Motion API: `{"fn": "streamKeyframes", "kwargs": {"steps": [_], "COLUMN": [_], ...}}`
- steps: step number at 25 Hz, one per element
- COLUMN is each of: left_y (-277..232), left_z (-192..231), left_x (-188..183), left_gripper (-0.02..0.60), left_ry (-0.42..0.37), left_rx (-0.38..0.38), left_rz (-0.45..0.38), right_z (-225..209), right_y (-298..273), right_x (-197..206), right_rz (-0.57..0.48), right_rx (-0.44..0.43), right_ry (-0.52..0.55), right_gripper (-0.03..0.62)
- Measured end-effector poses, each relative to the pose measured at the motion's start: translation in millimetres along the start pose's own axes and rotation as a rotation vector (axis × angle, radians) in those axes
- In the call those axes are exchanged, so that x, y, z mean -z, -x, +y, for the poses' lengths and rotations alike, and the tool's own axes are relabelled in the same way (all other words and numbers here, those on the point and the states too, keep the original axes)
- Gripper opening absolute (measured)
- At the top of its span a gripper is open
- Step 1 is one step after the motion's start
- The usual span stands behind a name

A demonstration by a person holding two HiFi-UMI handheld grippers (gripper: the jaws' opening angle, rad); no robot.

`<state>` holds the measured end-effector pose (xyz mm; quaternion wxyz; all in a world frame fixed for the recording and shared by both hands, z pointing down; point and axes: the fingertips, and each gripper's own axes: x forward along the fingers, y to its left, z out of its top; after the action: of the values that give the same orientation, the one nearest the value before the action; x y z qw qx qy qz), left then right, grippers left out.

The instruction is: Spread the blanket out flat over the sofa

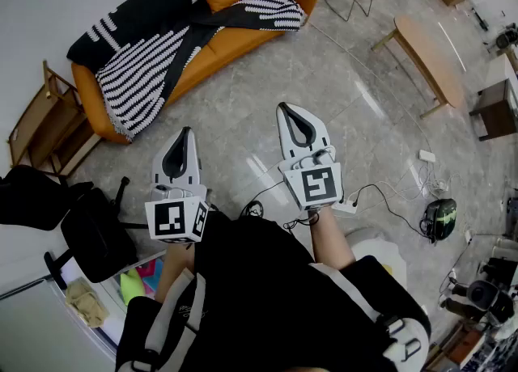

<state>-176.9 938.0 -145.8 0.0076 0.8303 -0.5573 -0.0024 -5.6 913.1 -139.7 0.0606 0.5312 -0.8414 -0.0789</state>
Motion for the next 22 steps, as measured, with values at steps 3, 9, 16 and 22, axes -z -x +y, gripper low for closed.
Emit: {"fn": "streamKeyframes", "kwargs": {"steps": [3, 9, 16, 22], "left_y": [3.7, 9.8, 2.2, -10.0], "left_z": [-11.7, -32.0, -54.9, -60.8], "left_x": [0.6, 4.6, 17.7, 40.7], "left_gripper": [0.021, 0.021, 0.025, 0.026], "left_ry": [0.015, 0.024, 0.036, 0.037], "left_rx": [0.005, 0.015, 0.076, 0.097], "left_rz": [0.003, 0.008, 0.042, 0.092], "right_z": [-1.6, 6.5, 0.3, -3.5], "right_y": [9.0, 21.7, 32.2, 29.7], "right_x": [-0.2, -0.5, 10.3, 35.8], "right_rz": [0.003, -0.028, -0.014, 0.054], "right_rx": [-0.014, -0.046, -0.050, -0.058], "right_ry": [-0.006, -0.012, -0.009, -0.028], "right_gripper": [0.008, 0.009, 0.009, 0.053]}}
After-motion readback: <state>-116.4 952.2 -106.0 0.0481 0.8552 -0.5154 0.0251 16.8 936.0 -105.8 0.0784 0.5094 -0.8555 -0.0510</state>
